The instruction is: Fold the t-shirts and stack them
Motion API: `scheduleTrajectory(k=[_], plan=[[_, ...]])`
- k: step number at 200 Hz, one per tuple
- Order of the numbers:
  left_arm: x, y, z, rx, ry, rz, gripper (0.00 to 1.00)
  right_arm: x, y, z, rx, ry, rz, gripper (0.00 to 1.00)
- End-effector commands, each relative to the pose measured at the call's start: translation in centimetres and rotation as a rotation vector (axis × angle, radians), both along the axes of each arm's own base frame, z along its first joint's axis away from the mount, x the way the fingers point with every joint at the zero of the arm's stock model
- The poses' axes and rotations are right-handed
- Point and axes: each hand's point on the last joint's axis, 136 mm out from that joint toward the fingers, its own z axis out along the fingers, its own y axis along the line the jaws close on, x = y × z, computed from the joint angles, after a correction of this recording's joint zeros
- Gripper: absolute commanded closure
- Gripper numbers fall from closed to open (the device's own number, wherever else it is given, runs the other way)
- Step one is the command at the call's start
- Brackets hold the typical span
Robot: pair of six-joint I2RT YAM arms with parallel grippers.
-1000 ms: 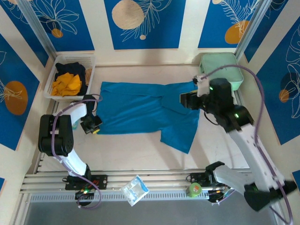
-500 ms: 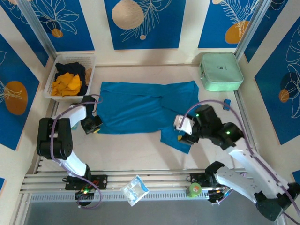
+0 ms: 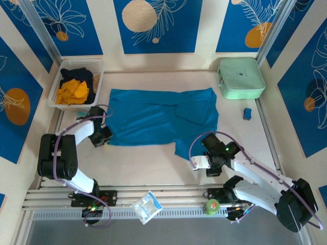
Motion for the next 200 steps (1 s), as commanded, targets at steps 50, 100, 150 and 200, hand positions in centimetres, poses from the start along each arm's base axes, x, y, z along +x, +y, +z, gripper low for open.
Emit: scheduleTrajectory(k=[50,100,150,200], plan=[[4.2,-3.8,1.6,-0.129,-0.199,-0.086,1.0,1.3,0.8,-1.2,-0.011,0.008,0.05,0.48],[4.3,-3.6,1.9,-0.119,-0.204,-0.093,1.0,1.4,1.2,-2.0,-0.04,0.067,0.076,0.5],[4.1,-3.4,2.0,-0.104,-0.201,-0.1,1.0,1.9,2.1,-3.4,-0.05,0.087,0.069,0.59],[3.1,-3.0,2.7,-0.082,-0.205,-0.104,1.0,3.6,3.2,-3.2,-0.036,0.077,0.01,0.74]])
